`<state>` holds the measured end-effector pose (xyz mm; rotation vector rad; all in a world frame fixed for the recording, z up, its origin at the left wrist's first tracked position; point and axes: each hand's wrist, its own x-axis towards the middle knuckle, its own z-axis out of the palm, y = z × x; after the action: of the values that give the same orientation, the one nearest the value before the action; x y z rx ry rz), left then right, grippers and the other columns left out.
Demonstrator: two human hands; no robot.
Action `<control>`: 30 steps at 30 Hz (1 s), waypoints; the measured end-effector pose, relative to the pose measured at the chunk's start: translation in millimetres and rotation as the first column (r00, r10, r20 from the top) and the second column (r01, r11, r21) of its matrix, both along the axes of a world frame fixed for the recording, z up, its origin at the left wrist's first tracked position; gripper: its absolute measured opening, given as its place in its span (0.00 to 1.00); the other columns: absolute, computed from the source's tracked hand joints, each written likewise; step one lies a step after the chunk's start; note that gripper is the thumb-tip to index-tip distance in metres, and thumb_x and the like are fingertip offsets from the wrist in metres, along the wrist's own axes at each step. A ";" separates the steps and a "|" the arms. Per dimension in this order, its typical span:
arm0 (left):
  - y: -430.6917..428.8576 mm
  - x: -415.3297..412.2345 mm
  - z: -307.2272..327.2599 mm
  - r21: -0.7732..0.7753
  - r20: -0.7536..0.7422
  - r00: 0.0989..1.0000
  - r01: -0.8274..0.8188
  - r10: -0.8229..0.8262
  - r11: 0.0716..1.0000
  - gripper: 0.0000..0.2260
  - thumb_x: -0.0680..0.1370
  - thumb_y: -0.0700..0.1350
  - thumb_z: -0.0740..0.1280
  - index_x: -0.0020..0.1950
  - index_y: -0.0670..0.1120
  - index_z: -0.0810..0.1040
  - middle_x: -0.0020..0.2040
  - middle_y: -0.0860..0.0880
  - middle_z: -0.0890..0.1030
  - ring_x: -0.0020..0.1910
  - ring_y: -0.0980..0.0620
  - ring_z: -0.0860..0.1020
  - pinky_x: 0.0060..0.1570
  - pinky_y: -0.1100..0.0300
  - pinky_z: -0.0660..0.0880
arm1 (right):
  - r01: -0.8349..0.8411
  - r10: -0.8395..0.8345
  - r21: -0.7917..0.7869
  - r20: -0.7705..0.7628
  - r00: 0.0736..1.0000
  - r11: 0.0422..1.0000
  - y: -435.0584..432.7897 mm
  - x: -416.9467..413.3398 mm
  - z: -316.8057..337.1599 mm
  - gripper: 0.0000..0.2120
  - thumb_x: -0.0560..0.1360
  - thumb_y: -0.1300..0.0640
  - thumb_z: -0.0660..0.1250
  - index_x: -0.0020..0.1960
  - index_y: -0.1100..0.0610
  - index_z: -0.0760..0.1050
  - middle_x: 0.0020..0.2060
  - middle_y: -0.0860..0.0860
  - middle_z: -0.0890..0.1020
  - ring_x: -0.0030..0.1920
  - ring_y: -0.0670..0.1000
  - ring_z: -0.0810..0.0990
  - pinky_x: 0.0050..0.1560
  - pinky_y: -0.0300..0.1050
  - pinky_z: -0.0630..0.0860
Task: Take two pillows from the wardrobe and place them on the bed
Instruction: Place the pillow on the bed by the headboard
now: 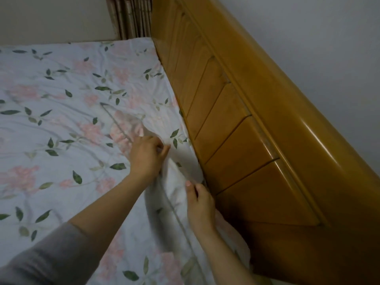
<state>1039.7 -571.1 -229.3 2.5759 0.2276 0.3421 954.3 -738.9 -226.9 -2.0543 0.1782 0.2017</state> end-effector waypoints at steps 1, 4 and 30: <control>4.8 -5.7 -8.5 -0.033 -0.052 0.997 -0.058 0.056 0.998 0.11 0.74 0.53 0.66 0.37 0.47 0.75 0.40 0.48 0.77 0.43 0.46 0.74 0.43 0.55 0.69 | -0.048 0.050 0.035 -0.063 0.997 0.998 1.3 -0.5 -5.0 0.13 0.79 0.50 0.58 0.38 0.52 0.71 0.30 0.46 0.72 0.31 0.42 0.70 0.31 0.30 0.68; 19.0 -41.2 -41.6 -0.121 -0.209 0.972 -0.136 0.108 0.983 0.13 0.74 0.52 0.68 0.51 0.45 0.77 0.53 0.44 0.79 0.54 0.43 0.75 0.52 0.53 0.70 | -0.134 0.136 0.024 -0.180 0.974 0.991 0.0 -5.5 -29.8 0.08 0.79 0.50 0.58 0.43 0.50 0.71 0.35 0.44 0.75 0.36 0.41 0.73 0.35 0.26 0.70; 49.4 -207.0 -223.6 -0.323 -0.770 0.583 -0.707 0.260 0.629 0.32 0.72 0.55 0.70 0.69 0.41 0.66 0.67 0.41 0.72 0.61 0.42 0.75 0.58 0.49 0.72 | -0.401 0.186 -0.346 -0.514 0.837 0.848 -16.6 24.7 -218.8 0.39 0.73 0.42 0.66 0.75 0.55 0.52 0.74 0.55 0.59 0.72 0.58 0.60 0.69 0.53 0.63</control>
<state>832.7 -521.7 -452.9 1.7953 1.1844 -0.4454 979.0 -755.4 -445.7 -2.4525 0.2030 0.9370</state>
